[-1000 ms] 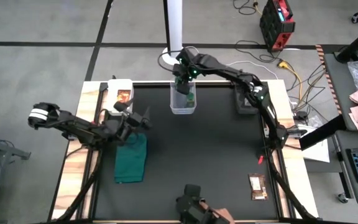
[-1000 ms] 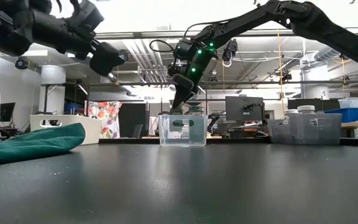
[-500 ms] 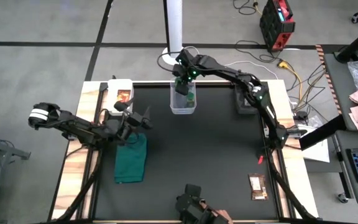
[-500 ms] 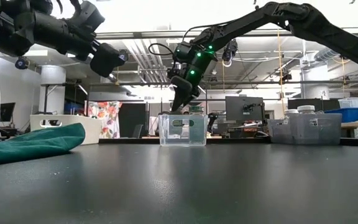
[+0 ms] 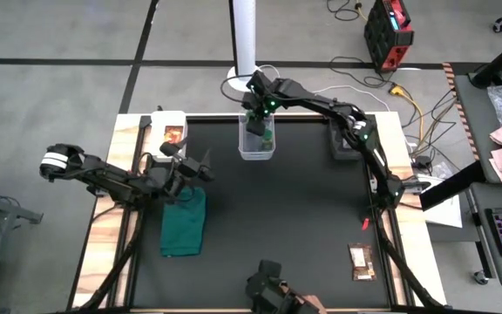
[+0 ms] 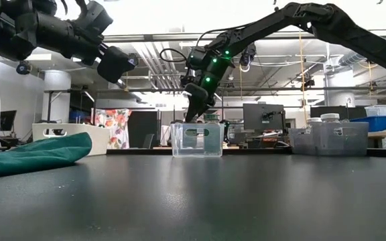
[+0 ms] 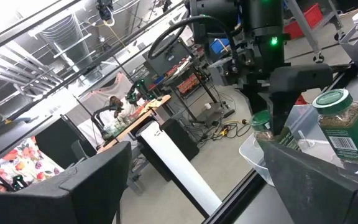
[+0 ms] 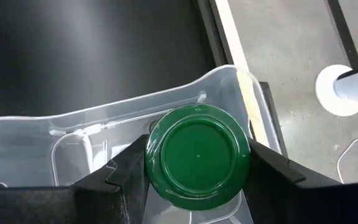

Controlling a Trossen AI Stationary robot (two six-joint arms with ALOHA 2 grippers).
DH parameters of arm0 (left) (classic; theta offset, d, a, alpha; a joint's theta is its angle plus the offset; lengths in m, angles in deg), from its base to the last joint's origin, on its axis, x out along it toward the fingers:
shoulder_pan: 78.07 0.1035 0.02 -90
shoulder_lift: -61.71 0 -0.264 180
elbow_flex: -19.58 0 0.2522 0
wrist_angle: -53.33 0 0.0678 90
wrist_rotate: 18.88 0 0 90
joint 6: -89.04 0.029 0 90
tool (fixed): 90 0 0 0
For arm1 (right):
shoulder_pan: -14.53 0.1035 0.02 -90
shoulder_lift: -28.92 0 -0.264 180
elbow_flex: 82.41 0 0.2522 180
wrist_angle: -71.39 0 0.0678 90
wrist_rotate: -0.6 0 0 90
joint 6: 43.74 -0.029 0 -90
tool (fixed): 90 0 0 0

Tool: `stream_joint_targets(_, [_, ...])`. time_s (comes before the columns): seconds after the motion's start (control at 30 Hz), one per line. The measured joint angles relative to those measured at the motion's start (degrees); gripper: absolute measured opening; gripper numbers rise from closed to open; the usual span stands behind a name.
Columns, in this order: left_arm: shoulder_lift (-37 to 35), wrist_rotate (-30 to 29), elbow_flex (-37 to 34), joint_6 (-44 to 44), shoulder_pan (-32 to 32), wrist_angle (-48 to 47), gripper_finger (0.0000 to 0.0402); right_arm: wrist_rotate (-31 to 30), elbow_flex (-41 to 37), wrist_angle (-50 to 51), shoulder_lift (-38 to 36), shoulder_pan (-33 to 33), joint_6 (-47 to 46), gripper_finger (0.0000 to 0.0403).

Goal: Sort spices by type
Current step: Put the green seasoning bottle into the transparent bin

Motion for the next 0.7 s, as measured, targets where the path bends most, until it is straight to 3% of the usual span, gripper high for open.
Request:
stream_joint_targets(0.47, [0.0, 0.04, 0.0, 0.0, 0.0, -0.02, 0.0351, -0.24, -1.4, -0.33, 0.0, 0.12, 0.79, 0.0196])
stream_joint_targets(0.7, [0.02, 0.04, 0.0, 0.0, 0.0, -0.04, 0.0351, -0.24, -2.05, -0.34, 0.0, 0.11, 1.32, 0.0242])
